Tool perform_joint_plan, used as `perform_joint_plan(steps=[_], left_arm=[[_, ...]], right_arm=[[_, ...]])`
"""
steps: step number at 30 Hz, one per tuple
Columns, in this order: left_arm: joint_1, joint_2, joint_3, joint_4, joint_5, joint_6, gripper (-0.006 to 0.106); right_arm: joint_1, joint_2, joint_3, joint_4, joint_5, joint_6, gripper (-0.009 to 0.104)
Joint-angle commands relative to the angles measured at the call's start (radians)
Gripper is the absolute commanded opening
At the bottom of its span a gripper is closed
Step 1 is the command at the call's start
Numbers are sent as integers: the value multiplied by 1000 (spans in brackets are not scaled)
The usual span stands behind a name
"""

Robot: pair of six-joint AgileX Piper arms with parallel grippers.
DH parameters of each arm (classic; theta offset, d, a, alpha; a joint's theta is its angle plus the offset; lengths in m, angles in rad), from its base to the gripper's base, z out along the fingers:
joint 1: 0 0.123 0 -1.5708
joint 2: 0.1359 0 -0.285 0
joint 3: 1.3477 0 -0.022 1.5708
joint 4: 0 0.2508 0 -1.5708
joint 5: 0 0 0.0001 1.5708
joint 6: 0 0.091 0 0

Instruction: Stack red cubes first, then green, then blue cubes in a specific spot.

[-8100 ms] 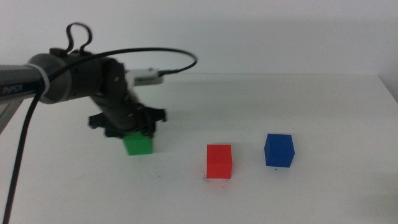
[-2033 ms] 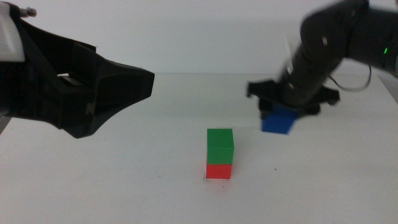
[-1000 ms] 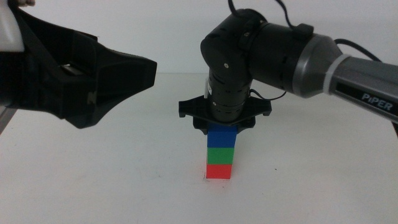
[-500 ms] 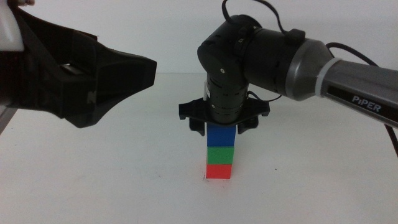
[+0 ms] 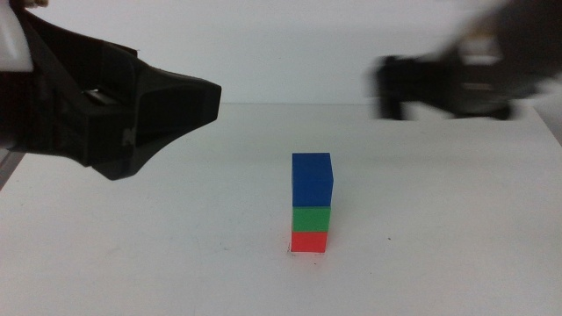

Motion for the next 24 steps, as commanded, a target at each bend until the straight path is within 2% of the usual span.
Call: perform_joint_plan(steps=[1,6,8,11,23,24], left_arm=[[-1,-3,2,0,-13,3,94],[-1,-3,2,0,-13,3,94],[-1,-3,2,0,-13,3,94],[-1,-3,2,0,-13,3,94],[-1,-3,2,0,-15,3,94],[-1,-3,2,27,-14,3,94]], right_arm=[[-92,-179,150,3,-92,-91,93],[-350,-475,421,199,-321,-376,93],[-443,-539,483,314,-371,-502,93],[-533,-584,516,430,-397,-645,93],[-554,-602,516,417,-397,-662,93],[-554,-602,516,417,-397,-662,93]])
